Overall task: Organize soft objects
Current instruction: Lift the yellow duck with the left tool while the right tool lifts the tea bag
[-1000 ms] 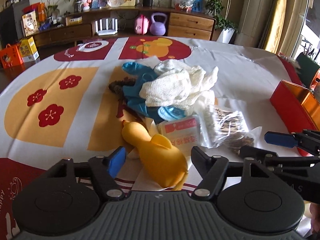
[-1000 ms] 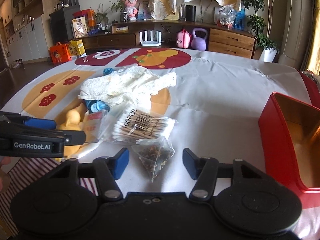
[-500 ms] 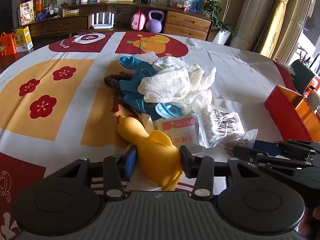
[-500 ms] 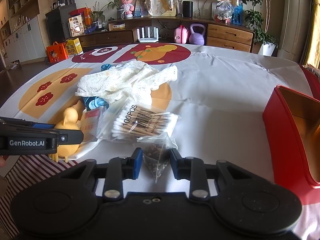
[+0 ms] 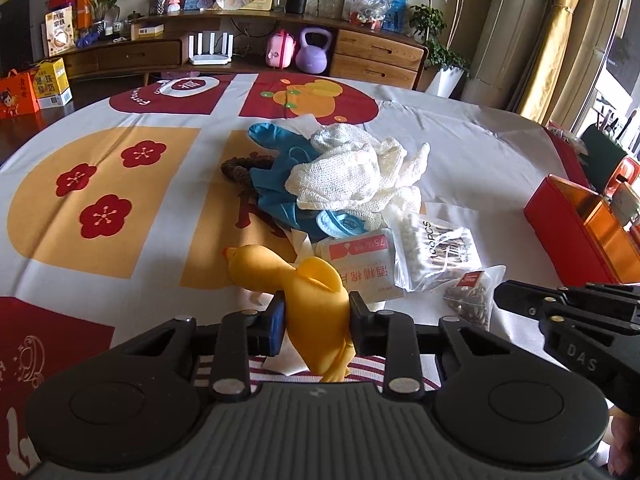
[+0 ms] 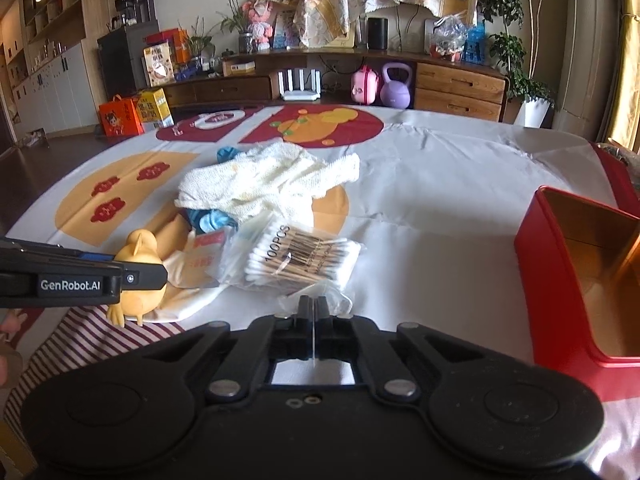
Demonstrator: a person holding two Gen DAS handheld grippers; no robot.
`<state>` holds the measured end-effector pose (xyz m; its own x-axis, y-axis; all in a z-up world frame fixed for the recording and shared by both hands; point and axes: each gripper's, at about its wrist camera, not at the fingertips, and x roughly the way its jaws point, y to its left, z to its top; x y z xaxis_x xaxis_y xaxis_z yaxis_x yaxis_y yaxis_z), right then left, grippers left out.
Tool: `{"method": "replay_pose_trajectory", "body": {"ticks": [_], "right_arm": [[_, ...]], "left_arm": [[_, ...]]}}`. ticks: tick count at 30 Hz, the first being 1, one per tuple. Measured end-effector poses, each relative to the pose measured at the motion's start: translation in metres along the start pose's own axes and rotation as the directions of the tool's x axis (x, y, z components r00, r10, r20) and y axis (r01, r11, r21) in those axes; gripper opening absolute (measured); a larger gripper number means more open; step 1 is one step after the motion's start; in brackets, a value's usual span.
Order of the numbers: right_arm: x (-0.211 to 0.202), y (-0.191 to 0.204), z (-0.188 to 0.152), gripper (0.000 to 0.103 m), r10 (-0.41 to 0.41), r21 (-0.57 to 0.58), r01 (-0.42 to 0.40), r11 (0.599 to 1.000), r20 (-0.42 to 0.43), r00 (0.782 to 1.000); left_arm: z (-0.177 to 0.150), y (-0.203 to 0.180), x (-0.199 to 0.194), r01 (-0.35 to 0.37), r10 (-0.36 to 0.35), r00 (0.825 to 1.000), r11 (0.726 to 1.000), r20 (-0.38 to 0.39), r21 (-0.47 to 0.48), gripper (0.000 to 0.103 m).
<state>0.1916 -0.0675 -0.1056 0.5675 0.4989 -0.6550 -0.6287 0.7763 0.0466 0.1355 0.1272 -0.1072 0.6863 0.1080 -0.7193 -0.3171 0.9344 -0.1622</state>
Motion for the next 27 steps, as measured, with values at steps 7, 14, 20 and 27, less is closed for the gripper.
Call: {"method": "replay_pose_trajectory", "body": {"ticks": [7,14,20,27], "right_arm": [[-0.021,-0.003,-0.001,0.006,-0.005,-0.005,0.005,1.000,0.030,1.000],[-0.009,-0.011,-0.001,0.047,0.013,0.020,-0.014,1.000,0.024,1.000],[0.020,-0.010,-0.001,0.047,0.014,0.018,-0.013,1.000,-0.022,1.000],[0.039,-0.005,-0.003,0.041,0.014,-0.004,-0.014,1.000,-0.047,0.999]], "left_arm": [[-0.001,-0.004,-0.025,0.001,-0.001,1.000,1.000,0.029,0.009,0.031],[-0.004,-0.008,-0.034,0.008,-0.009,0.999,1.000,0.034,0.022,0.031],[-0.001,-0.009,-0.032,0.020,-0.022,0.999,0.999,0.039,0.037,0.031],[-0.001,-0.007,-0.026,0.032,-0.033,0.999,0.999,0.036,0.042,0.031]]}}
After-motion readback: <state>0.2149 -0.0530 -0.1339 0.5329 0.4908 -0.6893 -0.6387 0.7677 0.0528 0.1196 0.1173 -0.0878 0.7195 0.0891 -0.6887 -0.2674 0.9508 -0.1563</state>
